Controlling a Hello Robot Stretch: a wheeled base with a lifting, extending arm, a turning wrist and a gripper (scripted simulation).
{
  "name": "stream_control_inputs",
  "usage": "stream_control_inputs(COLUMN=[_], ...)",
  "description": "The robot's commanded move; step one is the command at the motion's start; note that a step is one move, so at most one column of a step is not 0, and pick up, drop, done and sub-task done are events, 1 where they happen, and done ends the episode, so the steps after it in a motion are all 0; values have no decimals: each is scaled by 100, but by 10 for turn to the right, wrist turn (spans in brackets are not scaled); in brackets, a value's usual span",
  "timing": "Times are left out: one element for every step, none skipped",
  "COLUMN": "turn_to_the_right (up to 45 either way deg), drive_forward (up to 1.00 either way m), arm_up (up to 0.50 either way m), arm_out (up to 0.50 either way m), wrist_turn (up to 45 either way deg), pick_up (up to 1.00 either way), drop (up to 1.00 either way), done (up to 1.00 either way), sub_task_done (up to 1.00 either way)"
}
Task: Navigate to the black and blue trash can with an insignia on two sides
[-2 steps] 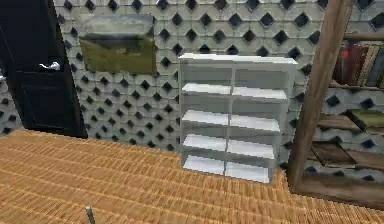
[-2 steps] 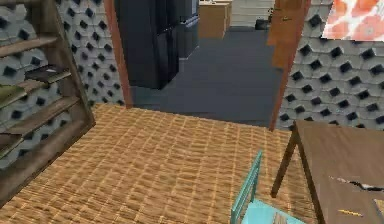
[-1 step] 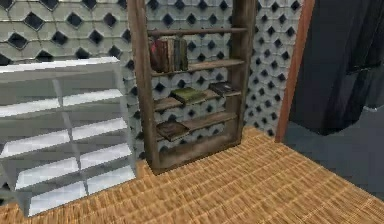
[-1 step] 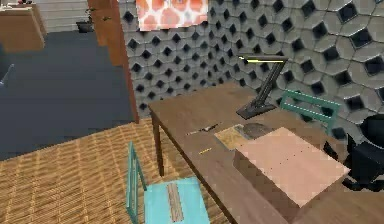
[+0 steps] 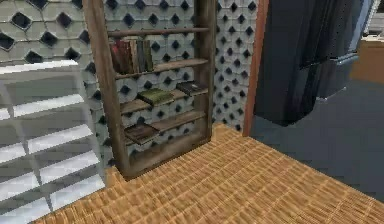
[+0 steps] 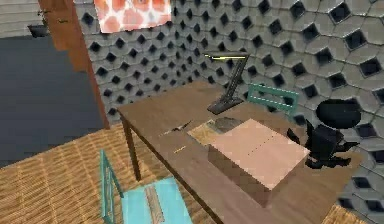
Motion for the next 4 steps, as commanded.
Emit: stream_control_inputs(turn_to_the_right=[0, 330, 0, 270], drive_forward=[50, 0, 75, 0], arm_up=[0, 0, 0, 0], arm_out=[0, 0, 0, 0], wrist_turn=[0, 0, 0, 0], pick_up=[0, 0, 0, 0], drop=[0, 0, 0, 0], done=[0, 0, 0, 0], sub_task_done=[0, 0, 0, 0])
